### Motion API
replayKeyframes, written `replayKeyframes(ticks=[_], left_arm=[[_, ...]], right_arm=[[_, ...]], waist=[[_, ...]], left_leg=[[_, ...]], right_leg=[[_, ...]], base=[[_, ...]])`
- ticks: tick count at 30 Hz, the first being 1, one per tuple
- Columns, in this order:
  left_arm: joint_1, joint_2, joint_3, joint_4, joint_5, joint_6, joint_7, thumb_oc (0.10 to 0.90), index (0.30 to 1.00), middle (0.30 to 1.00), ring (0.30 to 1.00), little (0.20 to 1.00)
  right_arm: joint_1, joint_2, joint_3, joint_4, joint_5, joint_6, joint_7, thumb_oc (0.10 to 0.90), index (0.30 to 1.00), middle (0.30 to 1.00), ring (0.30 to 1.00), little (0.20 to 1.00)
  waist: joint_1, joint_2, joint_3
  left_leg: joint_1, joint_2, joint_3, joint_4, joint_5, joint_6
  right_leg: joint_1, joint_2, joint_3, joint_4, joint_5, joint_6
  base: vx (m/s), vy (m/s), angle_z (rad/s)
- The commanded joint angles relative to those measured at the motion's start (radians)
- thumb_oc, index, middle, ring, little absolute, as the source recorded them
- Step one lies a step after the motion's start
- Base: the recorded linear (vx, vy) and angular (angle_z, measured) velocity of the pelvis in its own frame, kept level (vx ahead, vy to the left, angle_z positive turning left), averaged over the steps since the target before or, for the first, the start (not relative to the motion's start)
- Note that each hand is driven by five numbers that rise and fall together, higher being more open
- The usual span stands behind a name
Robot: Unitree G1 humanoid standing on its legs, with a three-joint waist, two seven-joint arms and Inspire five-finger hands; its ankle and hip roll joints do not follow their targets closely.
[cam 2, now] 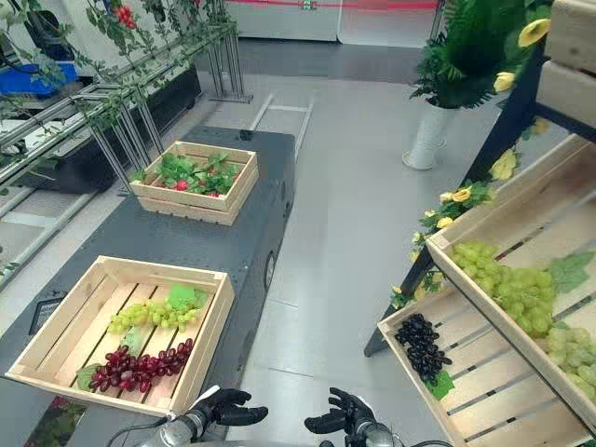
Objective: Pick up the fruits from the basket on one side to the basket on the other side
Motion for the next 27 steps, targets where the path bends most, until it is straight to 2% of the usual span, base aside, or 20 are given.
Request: replayKeyframes(ticks=[1, 7, 11, 14, 16, 19, 20, 22, 23, 24, 27], left_arm=[[-0.074, -0.036, 0.01, 0.039, -0.031, -0.032, -0.003, 0.8, 0.9, 0.9, 0.9, 0.9], [-0.054, -0.042, 0.011, 0.051, 0.009, -0.068, 0.003, 0.8, 0.9, 0.9, 0.9, 0.9], [-0.06, -0.034, 0.005, 0.055, 0.027, -0.047, 0.059, 0.8, 0.9, 0.9, 0.9, 0.9], [-0.062, -0.04, 0.019, 0.064, 0.023, -0.047, 0.071, 0.8, 0.9, 0.9, 0.9, 0.9], [-0.06, -0.041, 0.017, 0.064, 0.038, -0.086, 0.109, 0.8, 0.9, 0.9, 0.9, 0.9], [-0.06, -0.046, 0.016, 0.06, 0.039, -0.103, 0.143, 0.8, 0.9, 0.9, 0.9, 0.9], [-0.058, -0.041, 0.015, 0.054, 0.055, -0.134, 0.132, 0.8, 0.9, 0.9, 0.9, 0.9], [-0.057, -0.038, 0.008, 0.048, 0.039, -0.154, 0.111, 0.8, 0.9, 0.9, 0.9, 0.9], [-0.055, -0.038, 0.004, 0.044, 0.022, -0.182, 0.102, 0.8, 0.9, 0.9, 0.9, 0.9], [-0.052, -0.04, -0.001, 0.037, 0.002, -0.215, 0.101, 0.8, 0.9, 0.9, 0.9, 0.9], [-0.053, -0.041, -0.008, 0.024, 0.008, -0.249, 0.139, 0.8, 0.9, 0.9, 0.9, 0.9]], right_arm=[[-0.072, -0.016, -0.015, 0.03, 0.047, -0.037, 0.048, 0.8, 0.9, 0.9, 0.9, 0.9], [-0.054, -0.003, -0.03, 0.045, 0.082, -0.035, 0.053, 0.8, 0.9, 0.9, 0.9, 0.9], [-0.048, 0.0, -0.065, 0.058, 0.243, 0.012, 0.145, 0.8, 0.9, 0.9, 0.9, 0.9], [-0.039, 0.009, -0.093, 0.072, 0.279, -0.011, 0.104, 0.8, 0.9, 0.9, 0.9, 0.9], [-0.034, 0.009, -0.109, 0.076, 0.29, -0.033, 0.061, 0.8, 0.9, 0.9, 0.9, 0.9], [-0.032, 0.013, -0.131, 0.077, 0.347, -0.05, 0.093, 0.8, 0.9, 0.9, 0.9, 0.9], [-0.028, 0.018, -0.142, 0.07, 0.414, -0.077, 0.114, 0.8, 0.9, 0.9, 0.9, 0.9], [-0.027, 0.018, -0.147, 0.065, 0.435, -0.093, 0.1, 0.8, 0.9, 0.9, 0.9, 0.9], [-0.025, 0.018, -0.159, 0.064, 0.459, -0.133, 0.072, 0.8, 0.9, 0.9, 0.9, 0.9], [-0.023, 0.019, -0.175, 0.062, 0.474, -0.14, 0.055, 0.8, 0.9, 0.9, 0.9, 0.9], [-0.02, 0.022, -0.185, 0.067, 0.445, -0.146, 0.037, 0.8, 0.9, 0.9, 0.9, 0.9]], waist=[[0.004, 0.005, 0.044], [-0.002, 0.001, 0.028], [-0.004, 0.001, 0.028], [-0.007, 0.0, 0.024], [-0.01, 0.0, 0.021], [-0.011, 0.001, 0.02], [-0.011, 0.002, 0.02], [-0.012, 0.004, 0.02], [-0.014, 0.007, 0.021], [-0.016, 0.011, 0.023], [-0.02, 0.02, 0.029]], left_leg=[[0.023, -0.036, -0.054, 0.006, -0.102, 0.024], [0.039, -0.028, -0.048, 0.006, -0.107, 0.021], [0.042, -0.023, -0.045, 0.006, -0.104, 0.019], [0.046, -0.023, -0.044, 0.006, -0.104, 0.019], [0.048, -0.022, -0.04, 0.006, -0.104, 0.019], [0.051, -0.023, -0.04, 0.006, -0.105, 0.019], [0.05, -0.024, -0.037, 0.006, -0.103, 0.017], [0.047, -0.024, -0.035, 0.006, -0.102, 0.017], [0.045, -0.024, -0.032, 0.006, -0.101, 0.016], [0.043, -0.026, -0.032, 0.006, -0.101, 0.017], [0.037, -0.03, -0.027, 0.006, -0.1, 0.019]], right_leg=[[0.047, 0.012, -0.019, 0.019, -0.056, -0.034], [0.064, 0.019, -0.006, 0.006, -0.058, -0.038], [0.066, 0.021, -0.005, 0.009, -0.061, -0.04], [0.071, 0.021, -0.005, 0.008, -0.062, -0.04], [0.073, 0.022, -0.003, 0.004, -0.06, -0.041], [0.076, 0.022, -0.002, 0.002, -0.06, -0.041], [0.075, 0.021, -0.001, 0.002, -0.059, -0.04], [0.072, 0.02, -0.001, 0.002, -0.058, -0.039], [0.069, 0.019, -0.002, 0.002, -0.056, -0.038], [0.067, 0.018, -0.002, 0.002, -0.055, -0.036], [0.059, 0.014, -0.002, 0.002, -0.053, -0.035]], base=[[-0.03, -0.19, -0.5], [0.04, -0.025, -0.01], [0.0, 0.0, 0.0], [0.0, 0.0, 0.0], [0.0, 0.0, 0.0], [0.0, 0.0, 0.0], [0.0, 0.0, 0.0], [0.0, 0.0, 0.0], [-0.03, 0.026, -0.01], [-0.04, 0.037, -0.02], [-0.04, 0.034, -0.04]])
